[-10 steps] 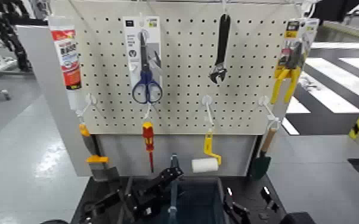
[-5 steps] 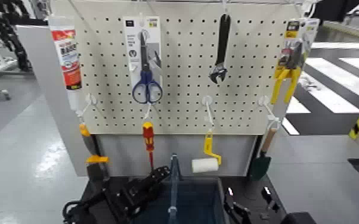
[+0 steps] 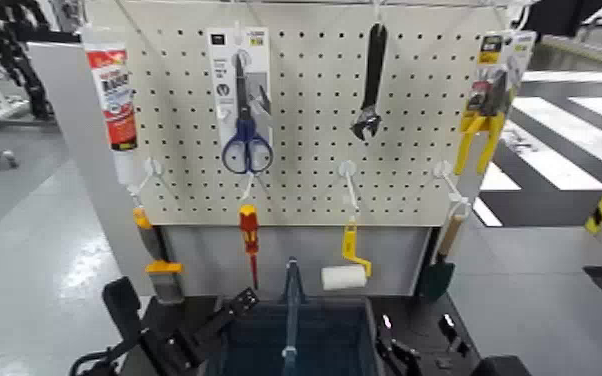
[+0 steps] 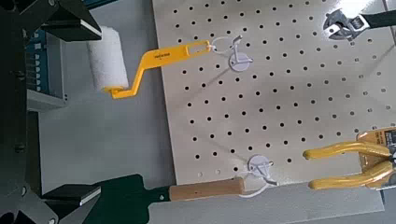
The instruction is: Place the crate on the table.
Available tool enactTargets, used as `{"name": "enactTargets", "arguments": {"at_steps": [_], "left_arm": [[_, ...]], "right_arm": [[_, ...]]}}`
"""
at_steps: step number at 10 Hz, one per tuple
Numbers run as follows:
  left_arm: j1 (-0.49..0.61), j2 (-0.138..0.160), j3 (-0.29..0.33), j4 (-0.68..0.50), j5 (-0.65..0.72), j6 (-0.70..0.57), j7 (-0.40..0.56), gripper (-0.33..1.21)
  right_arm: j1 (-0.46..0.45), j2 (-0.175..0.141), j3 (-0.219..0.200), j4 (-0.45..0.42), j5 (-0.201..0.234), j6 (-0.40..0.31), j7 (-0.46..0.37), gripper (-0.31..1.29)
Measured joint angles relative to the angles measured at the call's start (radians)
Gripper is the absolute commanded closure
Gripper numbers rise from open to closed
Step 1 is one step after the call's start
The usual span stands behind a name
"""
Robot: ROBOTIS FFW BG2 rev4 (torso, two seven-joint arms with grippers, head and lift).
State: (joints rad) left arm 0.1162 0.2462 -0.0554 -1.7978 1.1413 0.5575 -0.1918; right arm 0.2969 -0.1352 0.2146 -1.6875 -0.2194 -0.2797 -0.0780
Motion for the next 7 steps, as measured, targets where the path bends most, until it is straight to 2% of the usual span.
{"name": "enactTargets", "arguments": {"at_steps": [2, 4, 7], "left_arm": [[0.053, 0.001, 0.000, -0.041, -0.171, -0.130, -0.038, 0.08], [0.106, -0.014, 0.014, -0.083, -0.387, -0.262, -0.032, 0.08], [0.179, -0.063, 0.033, -0.124, -0.715, -0.436, 0.011, 0.09]], "right_arm": [[0.001, 0.000, -0.002, -0.003, 0.000, 0.001, 0.000, 0.14], [0.004, 0.000, -0.005, -0.008, 0.001, 0.001, 0.000, 0.15], [0.012, 0.004, -0.011, -0.016, 0.004, -0.002, 0.000, 0.15]]}}
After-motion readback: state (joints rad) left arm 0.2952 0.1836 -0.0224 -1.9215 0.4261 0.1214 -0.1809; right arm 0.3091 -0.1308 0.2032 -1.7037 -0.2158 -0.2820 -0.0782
